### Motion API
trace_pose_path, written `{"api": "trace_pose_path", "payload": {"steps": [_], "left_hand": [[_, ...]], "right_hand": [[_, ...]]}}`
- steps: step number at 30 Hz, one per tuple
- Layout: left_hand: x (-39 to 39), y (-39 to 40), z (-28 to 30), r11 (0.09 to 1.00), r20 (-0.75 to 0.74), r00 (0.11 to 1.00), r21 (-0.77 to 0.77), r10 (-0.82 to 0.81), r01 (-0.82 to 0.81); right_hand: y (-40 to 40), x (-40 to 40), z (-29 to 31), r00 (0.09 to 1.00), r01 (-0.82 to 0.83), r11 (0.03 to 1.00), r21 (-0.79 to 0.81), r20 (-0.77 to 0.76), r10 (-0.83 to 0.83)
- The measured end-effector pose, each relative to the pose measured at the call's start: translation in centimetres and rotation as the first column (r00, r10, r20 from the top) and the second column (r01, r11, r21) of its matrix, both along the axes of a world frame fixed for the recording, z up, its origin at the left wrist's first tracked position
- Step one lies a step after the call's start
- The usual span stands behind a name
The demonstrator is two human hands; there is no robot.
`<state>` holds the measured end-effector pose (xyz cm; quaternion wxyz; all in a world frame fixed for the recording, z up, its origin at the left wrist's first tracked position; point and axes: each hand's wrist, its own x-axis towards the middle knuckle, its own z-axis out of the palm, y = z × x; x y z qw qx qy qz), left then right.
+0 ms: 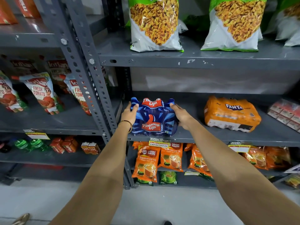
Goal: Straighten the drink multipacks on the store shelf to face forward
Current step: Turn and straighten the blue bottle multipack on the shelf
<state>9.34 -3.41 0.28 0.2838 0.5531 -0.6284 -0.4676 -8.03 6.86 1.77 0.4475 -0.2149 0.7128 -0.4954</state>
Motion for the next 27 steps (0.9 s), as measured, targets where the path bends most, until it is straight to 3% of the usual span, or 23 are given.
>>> {"api": "trace_pose_path", "payload": {"steps": [15,18,22,24,27], "left_hand": [[-0.2,-0.4,0.1,0.999,0.043,0.999,0.031,-0.018,0.017],[-1.0,-0.3,0.8,0.991,0.173,0.984,-0.131,0.045,-0.022],[-4.0,-0.1,2.7,0.876,0.252,0.958,-0.483,0.134,0.005],[-7.1,0.6,3.8,0.837,0.267,0.960,-0.542,0.083,0.078],[-13.1,2.6,4.8,0.839,0.266,0.963,-0.512,-0.052,0.187]], "right_hand": [[-0.4,0.3,-0.3,0.999,0.034,0.999,0.024,-0.039,-0.033],[-0.1,-0.1,0.0,0.995,0.083,0.996,0.042,-0.059,-0.081],[2.1,-3.1,0.9,0.941,0.190,0.981,-0.024,-0.280,-0.189],[3.5,-5.6,1.4,0.900,0.258,0.965,-0.044,-0.352,-0.257],[5.7,-10.0,2.2,0.856,0.359,0.930,-0.079,-0.370,-0.361]]}}
